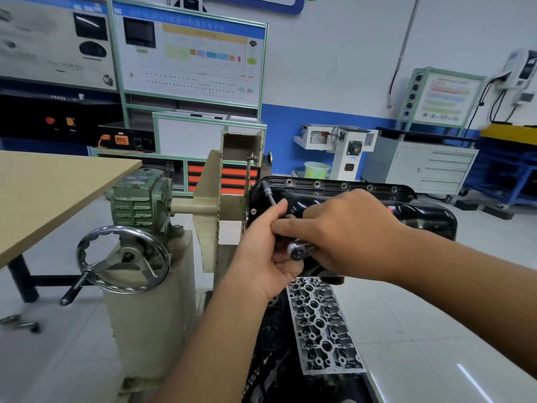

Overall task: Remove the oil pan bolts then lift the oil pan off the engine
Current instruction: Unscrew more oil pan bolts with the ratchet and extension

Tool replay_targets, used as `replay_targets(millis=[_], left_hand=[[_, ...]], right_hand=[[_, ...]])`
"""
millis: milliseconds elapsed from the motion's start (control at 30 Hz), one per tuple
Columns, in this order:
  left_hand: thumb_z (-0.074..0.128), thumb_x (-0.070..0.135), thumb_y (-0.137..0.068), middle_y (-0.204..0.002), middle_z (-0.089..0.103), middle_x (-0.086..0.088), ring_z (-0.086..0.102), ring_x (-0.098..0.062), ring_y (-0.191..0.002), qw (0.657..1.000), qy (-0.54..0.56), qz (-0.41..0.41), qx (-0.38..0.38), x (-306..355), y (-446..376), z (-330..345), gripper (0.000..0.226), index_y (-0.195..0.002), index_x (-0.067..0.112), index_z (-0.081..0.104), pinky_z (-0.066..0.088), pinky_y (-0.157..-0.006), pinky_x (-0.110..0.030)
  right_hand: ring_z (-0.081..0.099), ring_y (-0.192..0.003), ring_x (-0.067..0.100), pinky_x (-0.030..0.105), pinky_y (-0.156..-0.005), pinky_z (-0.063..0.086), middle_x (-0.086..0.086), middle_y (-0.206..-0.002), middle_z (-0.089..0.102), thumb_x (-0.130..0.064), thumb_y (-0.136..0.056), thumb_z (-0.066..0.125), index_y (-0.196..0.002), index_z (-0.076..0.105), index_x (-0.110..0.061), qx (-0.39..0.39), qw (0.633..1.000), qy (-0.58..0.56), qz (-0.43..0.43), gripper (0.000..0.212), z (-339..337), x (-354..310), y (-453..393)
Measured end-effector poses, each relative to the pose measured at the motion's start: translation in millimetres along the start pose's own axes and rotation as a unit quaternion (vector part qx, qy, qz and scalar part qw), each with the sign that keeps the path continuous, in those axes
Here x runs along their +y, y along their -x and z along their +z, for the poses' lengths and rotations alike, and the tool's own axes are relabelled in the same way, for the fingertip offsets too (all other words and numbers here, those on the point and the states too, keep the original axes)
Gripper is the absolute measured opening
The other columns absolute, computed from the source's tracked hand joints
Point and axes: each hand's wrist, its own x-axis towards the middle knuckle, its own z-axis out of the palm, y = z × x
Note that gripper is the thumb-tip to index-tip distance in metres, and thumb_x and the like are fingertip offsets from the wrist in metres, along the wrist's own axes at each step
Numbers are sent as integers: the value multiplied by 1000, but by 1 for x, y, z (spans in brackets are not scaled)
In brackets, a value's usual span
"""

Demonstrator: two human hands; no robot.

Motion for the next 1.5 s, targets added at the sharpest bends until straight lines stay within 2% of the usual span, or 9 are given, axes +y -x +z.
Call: replay_targets(millis=[200,267,433,567,1000,1200,1367,1433,1500], left_hand=[[64,46,-94,-46,36,8,22,-5,-31,1000,6,-6,-5,8,0,2,37,-71,19,56,17,-31,-13],[63,46,-95,-47,35,8,23,-5,-35,1000,6,-10,-10,10,0,-1,38,-70,18,56,16,-33,-13],[61,47,-96,-48,35,8,25,-6,-36,999,23,-4,-36,6,-3,-2,38,-71,18,57,19,-33,-15],[59,47,-90,-50,32,8,27,-8,-36,990,87,16,-114,13,-1,-6,35,-71,18,59,17,-35,-20],[50,34,-105,-53,51,2,46,-10,-40,995,23,92,0,20,12,-12,35,-76,16,60,39,-46,-19],[45,26,-107,-62,63,0,61,-9,-50,991,-60,120,4,14,18,-7,27,-95,8,62,48,-47,-17],[65,29,-99,-66,65,-4,62,-12,-50,978,-116,124,124,12,1,3,26,-82,10,66,47,-46,-17],[63,24,-101,-61,64,-1,60,-8,-46,967,-156,150,134,14,-1,2,26,-79,9,65,43,-42,-14],[53,17,-105,-50,62,9,58,-1,-43,955,-212,160,130,16,2,0,31,-75,13,61,41,-40,-13]], right_hand=[[63,-64,10,30,-51,45,-12,-65,64,-84,-63,50,-84,65,-35,24,898,-265,351,55,15,-16,36],[60,-54,6,28,-47,47,-8,-64,66,-75,-50,80,-78,68,-33,98,761,-454,452,52,19,-36,47],[73,-64,17,32,-56,59,18,-94,77,-29,-51,90,-112,68,-2,288,150,-745,583,70,27,-111,40],[72,-107,25,46,-103,54,19,-116,74,-25,-55,90,-138,57,4,283,58,-794,535,94,13,-142,5],[67,-84,-13,9,-74,54,-53,-99,59,-18,-90,71,-165,-4,-33,361,642,-535,413,107,1,-102,-33],[68,-88,-10,9,-77,50,-41,-89,66,-32,-102,54,-154,-5,-62,396,559,-545,483,84,4,-121,-52],[74,-106,12,40,-103,56,8,-127,69,-11,-109,47,-157,17,-57,467,210,-653,559,73,7,-115,-59],[72,-107,4,37,-103,55,0,-124,71,-4,-104,54,-154,12,-63,449,283,-646,549,88,4,-111,-56],[69,-103,-6,21,-98,53,-11,-114,73,-3,-99,53,-148,3,-71,395,511,-588,487,99,8,-108,-50]])
